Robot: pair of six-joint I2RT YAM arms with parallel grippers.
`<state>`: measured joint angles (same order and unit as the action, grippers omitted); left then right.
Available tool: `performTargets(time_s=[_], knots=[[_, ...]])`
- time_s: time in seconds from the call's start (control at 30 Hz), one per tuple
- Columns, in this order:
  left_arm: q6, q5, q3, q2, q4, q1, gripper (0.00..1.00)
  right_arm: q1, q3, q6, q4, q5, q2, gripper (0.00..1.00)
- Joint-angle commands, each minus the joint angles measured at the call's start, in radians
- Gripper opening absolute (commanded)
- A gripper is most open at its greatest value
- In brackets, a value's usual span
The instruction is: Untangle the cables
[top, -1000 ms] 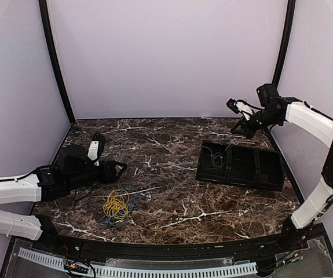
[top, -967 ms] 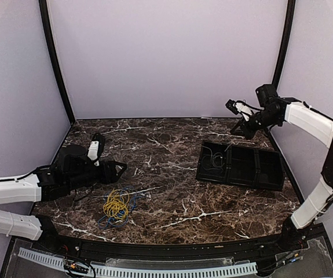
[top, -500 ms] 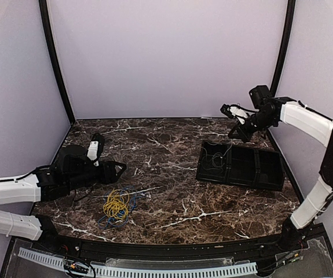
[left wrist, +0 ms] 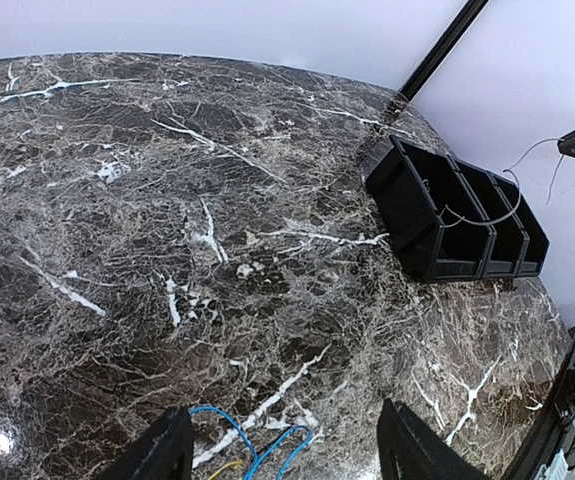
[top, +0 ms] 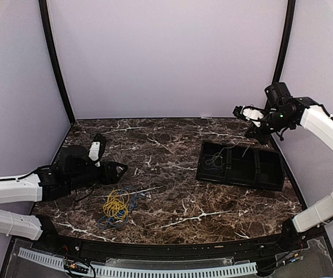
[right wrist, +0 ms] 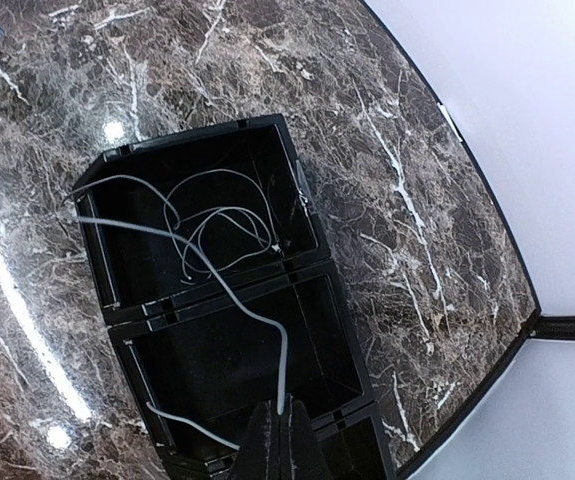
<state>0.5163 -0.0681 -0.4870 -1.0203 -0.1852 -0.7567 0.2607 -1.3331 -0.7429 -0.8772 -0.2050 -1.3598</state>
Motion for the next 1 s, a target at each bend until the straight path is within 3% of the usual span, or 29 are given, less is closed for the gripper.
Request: performTargets(time_s=[0.0,0.17,0.53,0.97], knots=[[-0.004,0.013,0.010,0.009,-0.019,0.000,0.65,-0.002,0.036,-0.056,-0.002,0.086,-0.010,0.00],[-0.002,0.003,0.022,0.028,-0.007,-0.001,0.65,0.001,0.009,-0.083,0.072,0.186,-0.058,0.00],[0.014,-0.004,0.042,0.027,-0.012,0.000,0.65,0.142,-0.074,-0.001,0.189,0.173,-0.228,0.00],[0.017,-0.013,0.052,0.024,-0.010,0.001,0.65,0.155,-0.071,0.051,0.336,0.136,-0.385,0.00]])
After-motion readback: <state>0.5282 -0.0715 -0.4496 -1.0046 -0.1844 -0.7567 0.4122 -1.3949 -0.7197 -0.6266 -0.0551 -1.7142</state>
